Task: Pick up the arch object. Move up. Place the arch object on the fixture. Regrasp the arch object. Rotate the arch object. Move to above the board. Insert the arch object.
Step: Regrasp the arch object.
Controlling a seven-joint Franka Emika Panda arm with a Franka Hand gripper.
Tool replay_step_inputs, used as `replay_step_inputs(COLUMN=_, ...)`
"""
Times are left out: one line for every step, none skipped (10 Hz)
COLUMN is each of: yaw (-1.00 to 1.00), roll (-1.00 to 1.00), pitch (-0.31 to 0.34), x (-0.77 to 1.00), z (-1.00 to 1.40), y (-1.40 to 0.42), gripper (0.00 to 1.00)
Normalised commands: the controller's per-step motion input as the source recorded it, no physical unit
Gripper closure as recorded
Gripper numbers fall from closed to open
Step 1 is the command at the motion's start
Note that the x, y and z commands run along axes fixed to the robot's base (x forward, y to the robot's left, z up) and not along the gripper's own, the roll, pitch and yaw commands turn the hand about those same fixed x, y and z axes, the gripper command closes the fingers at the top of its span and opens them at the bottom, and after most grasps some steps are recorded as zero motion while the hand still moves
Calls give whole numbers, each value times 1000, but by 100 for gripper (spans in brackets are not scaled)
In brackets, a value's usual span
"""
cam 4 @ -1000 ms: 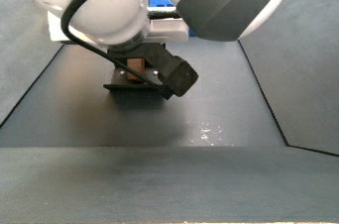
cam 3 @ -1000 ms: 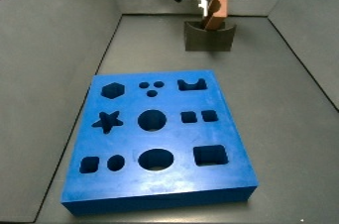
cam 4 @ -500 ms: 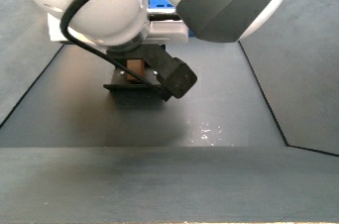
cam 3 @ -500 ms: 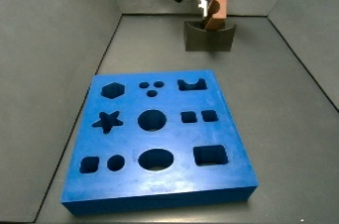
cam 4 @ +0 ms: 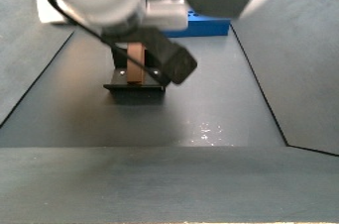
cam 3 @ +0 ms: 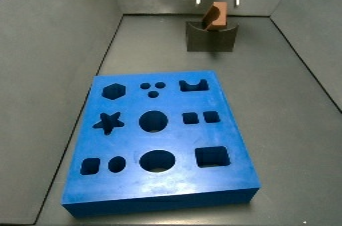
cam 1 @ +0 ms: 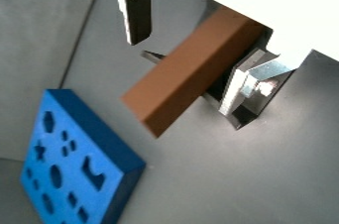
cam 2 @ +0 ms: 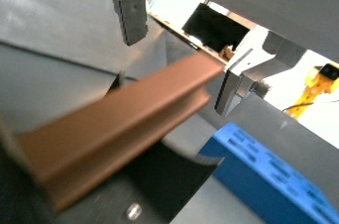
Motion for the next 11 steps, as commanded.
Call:
replay_step_inputs(yaw=41, roll=-33, pitch=7, x=-43, z=1000, y=5, gripper=0)
replay_step_inputs(yaw=33, roll=-31, pitch=3, x=-45, z=838, y=5, gripper=0)
replay_step_inputs(yaw=27, roll=-32, pitch=-1, x=-39, z=576, y=5, gripper=0)
replay_step_inputs(yaw=29, roll=-34, pitch=-2, x=-39, z=442, y=6, gripper=0)
replay_step_inputs(yaw=4, roll=1000, pitch=51, x=-10, z=696, y=-1000, gripper=0)
replay_step_inputs(yaw=4, roll=1000, pitch=51, x=-10, z=632, y=-1000, gripper=0)
replay_step_inputs(yaw=4, roll=1000, pitch=46, x=-24, z=566, y=-1000, gripper=0)
replay_step_inputs(yaw=3, roll=1000, pitch=38, x=-48, z=430, y=-1000, gripper=0)
replay_step_inputs(yaw=3, roll=1000, pitch=35, x=-44, z=315, y=-938, gripper=0)
replay_step_inputs(yaw=3, roll=1000, pitch=34, x=-28, z=202, y=-745, gripper=0)
replay_step_inputs(yaw=3, roll=1000, pitch=33, x=-11, z=94, y=-467, gripper=0)
